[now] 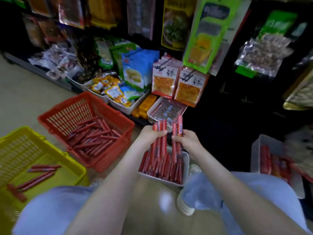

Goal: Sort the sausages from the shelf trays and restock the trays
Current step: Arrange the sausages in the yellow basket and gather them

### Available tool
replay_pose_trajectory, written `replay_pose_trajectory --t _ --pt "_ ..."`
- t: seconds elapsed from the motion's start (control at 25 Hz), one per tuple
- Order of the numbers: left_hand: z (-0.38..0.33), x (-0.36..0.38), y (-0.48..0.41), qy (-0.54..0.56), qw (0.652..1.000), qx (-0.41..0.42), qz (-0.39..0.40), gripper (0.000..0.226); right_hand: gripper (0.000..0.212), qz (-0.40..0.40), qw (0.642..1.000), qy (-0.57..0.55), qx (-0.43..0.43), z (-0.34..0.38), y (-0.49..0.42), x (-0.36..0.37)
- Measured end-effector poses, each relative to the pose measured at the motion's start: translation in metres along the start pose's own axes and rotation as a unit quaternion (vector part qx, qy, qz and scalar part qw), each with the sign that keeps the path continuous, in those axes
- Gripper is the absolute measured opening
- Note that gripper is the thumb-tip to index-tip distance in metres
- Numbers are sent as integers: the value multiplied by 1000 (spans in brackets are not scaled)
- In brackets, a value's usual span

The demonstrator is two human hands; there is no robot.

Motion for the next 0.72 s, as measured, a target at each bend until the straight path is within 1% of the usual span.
replay_pose_trajectory --t 0.04,0.08,0.12,0.16,0.2,0.24,0.32,0.4,0.48,0.52,0.56,0.6,0.64,0.72 --pt "21 -4 -16 -11 999 -21 -24 11 14 -2 999 10 32 -27 -17 5" --pt "41 -10 -32 -35 997 -39 -53 12 13 -3 998 27 62 -51 -31 10" --pt "63 -17 -48 -75 993 -59 -75 16 8 -5 995 41 89 -77 -46 17" --pt "83 -24 -65 -120 986 -79 -86 24 10 -7 992 51 111 -98 -58 24" --pt "103 -29 -84 -162 977 -104 -90 31 16 -9 990 56 131 -121 -73 31" --pt "122 -33 -100 -188 970 -128 -90 34 17 -13 987 61 148 -143 -85 38" --pt "158 -35 -132 -219 961 -145 -89 33 7 -23 979 91 182 -179 -108 53" --pt "186 -29 -159 -251 954 -146 -78 28 17 -41 969 132 205 -212 -130 68" --pt "211 -19 -184 -218 965 -138 -47 29 29 -48 963 166 206 -240 -147 82" --pt "223 -15 -195 -198 970 -138 -34 34 36 -53 964 166 203 -254 -154 88" --pt "235 -11 -204 -203 969 -135 -30 42 42 -60 965 160 201 -264 -158 93" --pt "244 -9 -209 -231 963 -135 -29 53 47 -66 963 175 196 -272 -160 96" --pt "250 -9 -209 -263 955 -130 -34 65 50 -65 960 210 174 -278 -159 99" --pt "265 -9 -208 -338 934 -111 -24 82 63 -1 938 327 116 -288 -157 109"
Point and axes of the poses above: each hand's wrist, its own y-axis away from the middle knuckle, its own x-axis out of the palm, z = x × y, the point moved 3 cm from there along -y, towards the middle knuckle, and after that the axes turned 7 degrees about y, right-handed, at the moved point
